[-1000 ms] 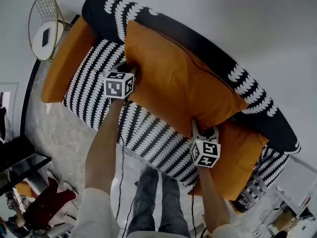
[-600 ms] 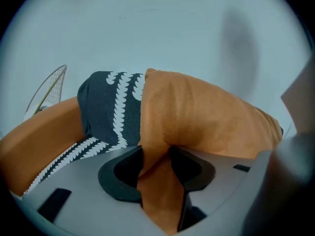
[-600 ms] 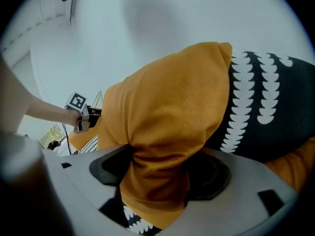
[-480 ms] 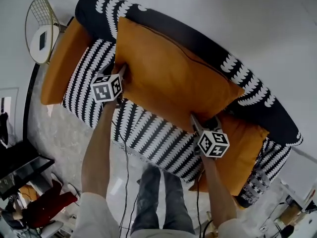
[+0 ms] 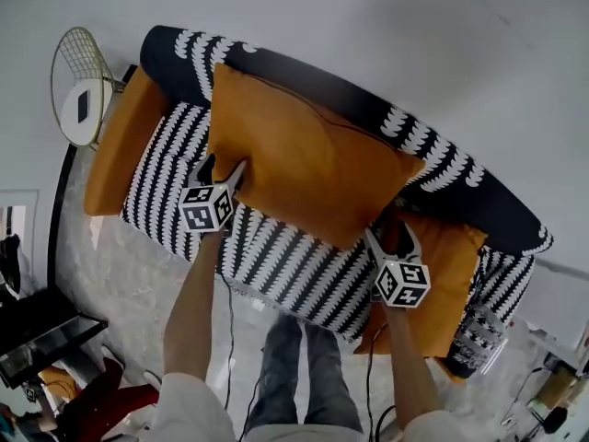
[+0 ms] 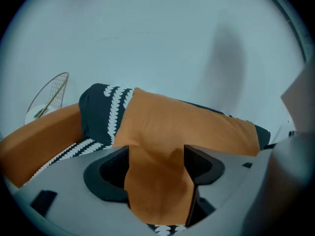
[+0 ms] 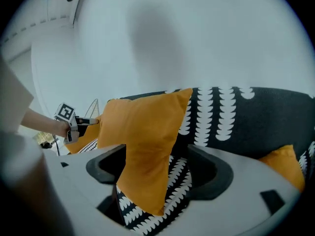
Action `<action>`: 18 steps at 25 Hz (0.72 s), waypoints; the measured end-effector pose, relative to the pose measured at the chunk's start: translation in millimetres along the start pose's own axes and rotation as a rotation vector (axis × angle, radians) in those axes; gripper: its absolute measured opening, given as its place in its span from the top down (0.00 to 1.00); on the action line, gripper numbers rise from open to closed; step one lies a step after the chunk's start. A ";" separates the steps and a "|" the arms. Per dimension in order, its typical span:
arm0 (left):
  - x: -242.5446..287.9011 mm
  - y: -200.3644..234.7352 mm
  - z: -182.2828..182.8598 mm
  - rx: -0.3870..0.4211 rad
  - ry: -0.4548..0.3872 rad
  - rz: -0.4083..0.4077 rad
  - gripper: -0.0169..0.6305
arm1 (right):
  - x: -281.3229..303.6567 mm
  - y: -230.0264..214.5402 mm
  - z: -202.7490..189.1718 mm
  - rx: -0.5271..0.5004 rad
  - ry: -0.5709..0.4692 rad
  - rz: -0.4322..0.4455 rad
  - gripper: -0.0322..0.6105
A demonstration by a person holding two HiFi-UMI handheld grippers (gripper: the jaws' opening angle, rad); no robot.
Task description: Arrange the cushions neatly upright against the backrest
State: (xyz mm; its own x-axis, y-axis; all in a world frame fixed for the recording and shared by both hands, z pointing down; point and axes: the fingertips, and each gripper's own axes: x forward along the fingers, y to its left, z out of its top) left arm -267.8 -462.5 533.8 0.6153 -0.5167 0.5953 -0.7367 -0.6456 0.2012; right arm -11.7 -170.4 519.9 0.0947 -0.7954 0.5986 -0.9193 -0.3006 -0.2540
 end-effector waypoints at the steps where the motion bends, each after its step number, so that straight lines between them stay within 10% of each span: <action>1: -1.1 -11.6 3.1 0.013 -0.004 -0.025 0.45 | -4.2 0.6 3.8 -0.004 -0.009 -0.012 0.34; 6: -10.3 -76.1 16.7 0.167 -0.012 -0.158 0.46 | -31.7 2.6 7.6 -0.044 -0.015 -0.073 0.40; 10: -16.4 -123.2 30.5 0.271 -0.029 -0.237 0.90 | -64.3 -13.2 -1.2 -0.062 -0.009 -0.159 0.81; 18: -18.4 -229.0 28.0 0.340 -0.004 -0.420 0.93 | -129.9 -41.9 -10.3 -0.034 -0.055 -0.233 0.90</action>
State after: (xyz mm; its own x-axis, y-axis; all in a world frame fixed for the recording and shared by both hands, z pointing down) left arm -102.5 -320.9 455.0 0.8388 -0.1768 0.5148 -0.2956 -0.9422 0.1580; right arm 10.6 -49.1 460.5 0.3256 -0.7341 0.5959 -0.8823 -0.4625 -0.0876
